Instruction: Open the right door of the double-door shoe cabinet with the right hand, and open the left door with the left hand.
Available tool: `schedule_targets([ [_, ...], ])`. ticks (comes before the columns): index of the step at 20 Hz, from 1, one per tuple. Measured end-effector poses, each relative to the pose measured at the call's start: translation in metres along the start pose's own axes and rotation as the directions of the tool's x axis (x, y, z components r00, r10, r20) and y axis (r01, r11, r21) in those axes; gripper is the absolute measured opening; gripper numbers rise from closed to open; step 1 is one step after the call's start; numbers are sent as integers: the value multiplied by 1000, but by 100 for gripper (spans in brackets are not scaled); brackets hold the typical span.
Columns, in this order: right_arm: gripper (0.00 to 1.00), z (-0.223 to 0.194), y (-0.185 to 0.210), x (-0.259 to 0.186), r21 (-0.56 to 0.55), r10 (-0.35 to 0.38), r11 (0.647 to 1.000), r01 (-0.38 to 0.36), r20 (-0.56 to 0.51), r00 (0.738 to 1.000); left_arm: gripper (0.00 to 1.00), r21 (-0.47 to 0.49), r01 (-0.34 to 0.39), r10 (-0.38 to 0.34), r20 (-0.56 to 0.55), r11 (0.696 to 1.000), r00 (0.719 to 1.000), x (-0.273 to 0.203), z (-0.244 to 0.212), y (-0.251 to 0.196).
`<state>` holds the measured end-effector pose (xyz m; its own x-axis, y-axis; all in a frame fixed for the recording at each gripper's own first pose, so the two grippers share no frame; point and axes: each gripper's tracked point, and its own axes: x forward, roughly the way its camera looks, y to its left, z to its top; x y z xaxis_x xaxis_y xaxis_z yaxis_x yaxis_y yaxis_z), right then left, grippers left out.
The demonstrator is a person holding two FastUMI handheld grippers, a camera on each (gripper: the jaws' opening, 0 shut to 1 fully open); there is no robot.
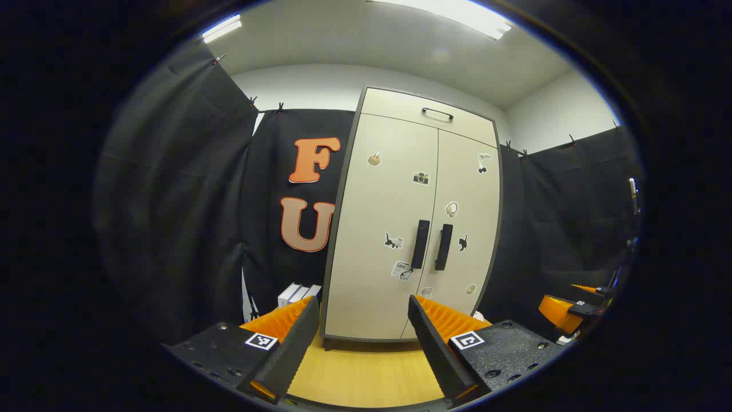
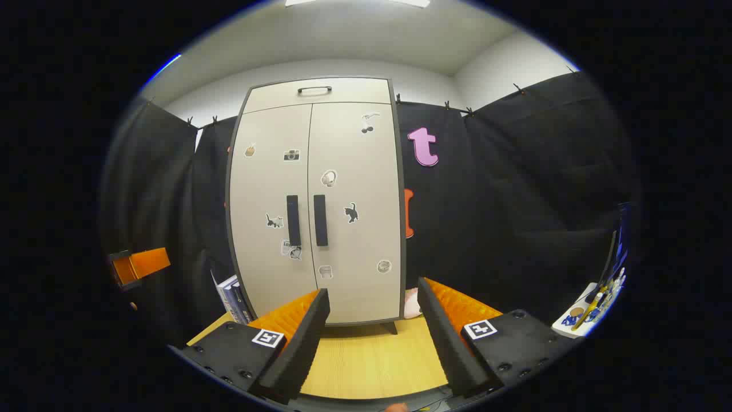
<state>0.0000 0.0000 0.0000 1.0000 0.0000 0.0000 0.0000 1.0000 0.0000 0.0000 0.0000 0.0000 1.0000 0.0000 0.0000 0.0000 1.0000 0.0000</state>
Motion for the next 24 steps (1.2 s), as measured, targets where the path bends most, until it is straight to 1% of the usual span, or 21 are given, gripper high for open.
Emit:
schedule_targets([
  [1,100,2,1,-1,-7,4,1000,-4,6,1000,94,1,5,-5,-3,1000,1000,1,0,-2],
  [2,99,5,4,-1,-11,11,1000,-11,11,1000,94,3,10,-10,-7,1000,1000,3,0,-5],
  [3,100,6,6,-1,-11,20,1000,-20,15,1000,94,5,13,-13,-11,1000,1000,3,1,-8],
  [4,98,7,7,0,-10,26,1000,-26,17,1000,95,5,19,-19,-9,1000,1000,4,1,-12],
  [5,98,7,7,1,-12,28,1000,-28,14,1000,97,9,23,-23,-8,1000,1000,6,3,-15],
  [6,98,6,7,1,-13,29,1000,-29,8,1000,97,15,26,-25,-5,1000,1000,5,3,-17],
  [7,98,5,8,2,-13,32,999,-32,4,999,95,22,27,-27,-6,999,1000,6,3,-20],
  [9,100,5,10,4,-14,41,999,-41,1,999,95,28,39,-39,-4,999,999,6,4,-28],
  [11,98,4,13,5,-30,50,998,-51,-5,999,95,31,45,-45,-1,999,999,6,5,-35],
  [12,98,4,13,5,-37,52,998,-52,-5,999,97,33,48,-48,0,998,999,6,5,-36],
  [13,98,4,14,6,-42,53,998,-53,-5,999,97,35,47,-47,1,998,999,6,5,-36],
  [15,98,3,15,8,-45,56,997,-56,-15,998,92,36,44,-44,3,998,999,6,5,-37],
  [16,98,3,17,10,-42,60,997,-61,-17,998,95,36,42,-42,4,998,999,6,6,-38],
  [19,98,5,20,14,-34,63,997,-64,-16,998,95,33,37,-37,9,999,999,8,5,-36],
  [20,100,5,21,15,-34,64,997,-65,-18,998,95,31,35,-35,10,999,999,7,5,-36],
  [21,98,5,23,17,-35,66,997,-66,-20,998,95,30,33,-33,9,999,999,7,5,-36],
  [24,98,4,27,28,-44,71,996,-72,-29,997,95,36,22,-22,10,999,1000,10,5,-31],
])
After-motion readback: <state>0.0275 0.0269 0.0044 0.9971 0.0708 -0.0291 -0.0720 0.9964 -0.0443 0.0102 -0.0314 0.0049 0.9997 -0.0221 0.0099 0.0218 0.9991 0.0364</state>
